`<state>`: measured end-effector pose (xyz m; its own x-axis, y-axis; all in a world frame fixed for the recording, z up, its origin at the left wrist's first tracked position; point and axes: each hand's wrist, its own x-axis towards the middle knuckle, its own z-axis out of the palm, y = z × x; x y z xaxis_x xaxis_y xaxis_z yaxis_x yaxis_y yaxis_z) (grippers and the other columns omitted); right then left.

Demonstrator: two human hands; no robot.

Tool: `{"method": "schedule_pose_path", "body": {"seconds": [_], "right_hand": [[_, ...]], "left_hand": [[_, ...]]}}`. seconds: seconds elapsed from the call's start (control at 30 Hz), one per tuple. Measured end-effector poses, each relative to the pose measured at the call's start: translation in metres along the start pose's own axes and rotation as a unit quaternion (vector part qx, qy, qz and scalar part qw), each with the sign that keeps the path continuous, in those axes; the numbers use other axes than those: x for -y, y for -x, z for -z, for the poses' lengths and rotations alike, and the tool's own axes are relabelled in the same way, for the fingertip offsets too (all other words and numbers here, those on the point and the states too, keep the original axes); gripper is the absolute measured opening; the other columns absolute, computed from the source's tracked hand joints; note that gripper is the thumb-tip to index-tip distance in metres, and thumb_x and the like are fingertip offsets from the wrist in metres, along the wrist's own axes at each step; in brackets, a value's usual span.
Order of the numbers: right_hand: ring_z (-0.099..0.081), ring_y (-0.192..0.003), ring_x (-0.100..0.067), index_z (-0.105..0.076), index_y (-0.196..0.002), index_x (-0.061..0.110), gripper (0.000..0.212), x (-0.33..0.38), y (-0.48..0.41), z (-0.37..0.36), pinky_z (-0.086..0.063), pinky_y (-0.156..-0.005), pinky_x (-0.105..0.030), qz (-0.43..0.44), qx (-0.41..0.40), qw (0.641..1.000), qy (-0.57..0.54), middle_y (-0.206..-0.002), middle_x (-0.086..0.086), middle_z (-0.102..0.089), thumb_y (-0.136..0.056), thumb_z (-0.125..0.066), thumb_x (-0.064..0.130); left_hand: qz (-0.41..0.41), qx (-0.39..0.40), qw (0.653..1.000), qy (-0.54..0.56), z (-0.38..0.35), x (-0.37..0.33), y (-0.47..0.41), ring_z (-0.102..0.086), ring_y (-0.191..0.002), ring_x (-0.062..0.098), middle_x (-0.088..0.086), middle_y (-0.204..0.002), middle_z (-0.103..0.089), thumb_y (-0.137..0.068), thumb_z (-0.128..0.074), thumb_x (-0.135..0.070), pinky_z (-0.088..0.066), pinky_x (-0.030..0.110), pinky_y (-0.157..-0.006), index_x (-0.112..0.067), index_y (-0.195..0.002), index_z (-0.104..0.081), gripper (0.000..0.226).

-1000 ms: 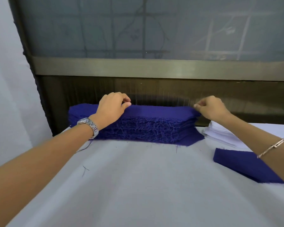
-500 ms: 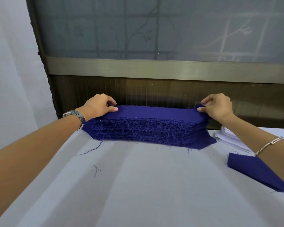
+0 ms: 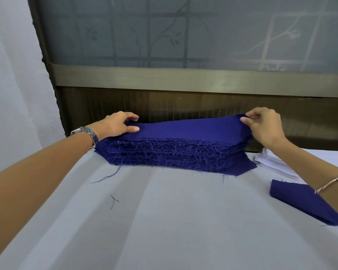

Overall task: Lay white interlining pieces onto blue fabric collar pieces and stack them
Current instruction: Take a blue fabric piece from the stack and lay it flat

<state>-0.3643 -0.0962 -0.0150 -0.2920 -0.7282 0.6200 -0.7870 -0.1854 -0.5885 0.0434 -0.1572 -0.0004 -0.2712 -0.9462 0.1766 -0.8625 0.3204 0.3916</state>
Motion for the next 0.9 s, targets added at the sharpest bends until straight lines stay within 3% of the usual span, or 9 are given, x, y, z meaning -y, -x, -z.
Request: {"method": "schedule_pose_path", "body": {"seconds": [0.07,0.17,0.23,0.4,0.57,0.7,0.8,0.9], "right_hand": [[-0.065,-0.099,-0.029,-0.069,-0.102,0.011,0.012,-0.002,0.001,0.005,-0.059,-0.082,-0.049,-0.011,-0.005,0.999,-0.046,-0.103,-0.008,-0.066,-0.094,-0.07,0.019],[-0.067,-0.089,-0.025,-0.065,-0.096,0.016,0.004,-0.006,0.004,0.011,-0.06,-0.077,-0.044,0.01,0.008,0.995,-0.099,-0.092,-0.002,-0.067,-0.094,-0.069,0.017],[-0.064,-0.083,-0.018,-0.066,-0.095,0.015,0.003,-0.01,0.004,0.014,-0.057,-0.075,-0.034,0.032,0.016,0.993,-0.114,-0.09,-0.004,-0.068,-0.094,-0.068,0.014],[-0.062,-0.079,-0.008,-0.068,-0.1,0.009,0.006,-0.017,0.005,0.02,-0.053,-0.068,-0.013,0.043,0.041,0.988,-0.144,-0.095,-0.01,-0.07,-0.094,-0.066,0.006],[-0.063,-0.087,-0.018,-0.067,-0.098,0.011,0.005,-0.016,0.006,0.027,-0.052,-0.069,-0.01,0.059,0.043,0.987,-0.144,-0.093,-0.007,-0.068,-0.095,-0.066,0.007],[-0.063,-0.079,-0.01,-0.066,-0.094,0.013,0.006,-0.012,0.005,0.045,-0.052,-0.069,-0.007,0.071,0.033,0.987,-0.14,-0.091,-0.006,-0.067,-0.094,-0.067,0.008],[-0.063,-0.066,0.008,-0.062,-0.084,0.025,0.02,-0.006,0.004,0.069,-0.05,-0.063,-0.005,0.046,-0.003,0.981,-0.187,-0.074,0.011,-0.068,-0.093,-0.069,0.008],[-0.063,-0.06,0.011,-0.06,-0.082,0.027,0.024,-0.006,0.001,0.099,-0.047,-0.055,-0.005,0.015,-0.01,0.977,-0.215,-0.061,0.025,-0.067,-0.093,-0.069,0.009]], "left_hand": [[-0.002,0.011,1.0,-0.004,0.0,-0.002,-0.002,-0.039,-0.14,0.026,0.005,-0.151,-0.044,-0.098,-0.06,-0.021,-0.027,0.053,-0.119,-0.021,-0.149,-0.041,0.055],[-0.024,0.011,1.0,-0.002,0.001,-0.004,-0.004,-0.039,-0.14,0.025,0.003,-0.148,-0.047,-0.097,-0.061,-0.015,-0.025,0.053,-0.119,-0.025,-0.148,-0.043,0.055],[-0.043,-0.021,0.998,-0.03,0.001,-0.005,-0.004,-0.043,-0.136,0.024,0.002,-0.142,-0.053,-0.094,-0.066,-0.015,-0.022,0.049,-0.12,-0.024,-0.141,-0.05,0.051],[-0.074,-0.144,0.976,-0.145,0.005,0.009,0.002,-0.06,-0.116,0.023,0.002,-0.117,-0.069,-0.088,-0.072,-0.032,-0.031,0.043,-0.111,-0.021,-0.118,-0.068,0.033],[-0.116,-0.197,0.95,-0.213,0.019,0.033,0.016,-0.065,-0.096,0.025,0.005,-0.101,-0.074,-0.094,-0.064,-0.03,-0.041,0.045,-0.102,-0.02,-0.112,-0.071,0.022],[-0.109,-0.24,0.955,-0.139,0.033,0.034,0.028,-0.066,-0.094,0.031,0.013,-0.103,-0.073,-0.095,-0.062,-0.031,-0.049,0.045,-0.09,-0.013,-0.117,-0.07,0.029],[-0.111,-0.262,0.959,-0.018,0.041,0.019,0.041,-0.064,-0.088,0.024,0.009,-0.099,-0.071,-0.091,-0.069,-0.031,-0.05,0.038,-0.081,-0.012,-0.11,-0.072,0.027],[-0.101,-0.248,0.961,0.069,0.046,0.001,0.052,-0.067,-0.078,0.019,0.004,-0.087,-0.072,-0.084,-0.073,-0.037,-0.055,0.036,-0.077,-0.016,-0.102,-0.075,0.027]]}}
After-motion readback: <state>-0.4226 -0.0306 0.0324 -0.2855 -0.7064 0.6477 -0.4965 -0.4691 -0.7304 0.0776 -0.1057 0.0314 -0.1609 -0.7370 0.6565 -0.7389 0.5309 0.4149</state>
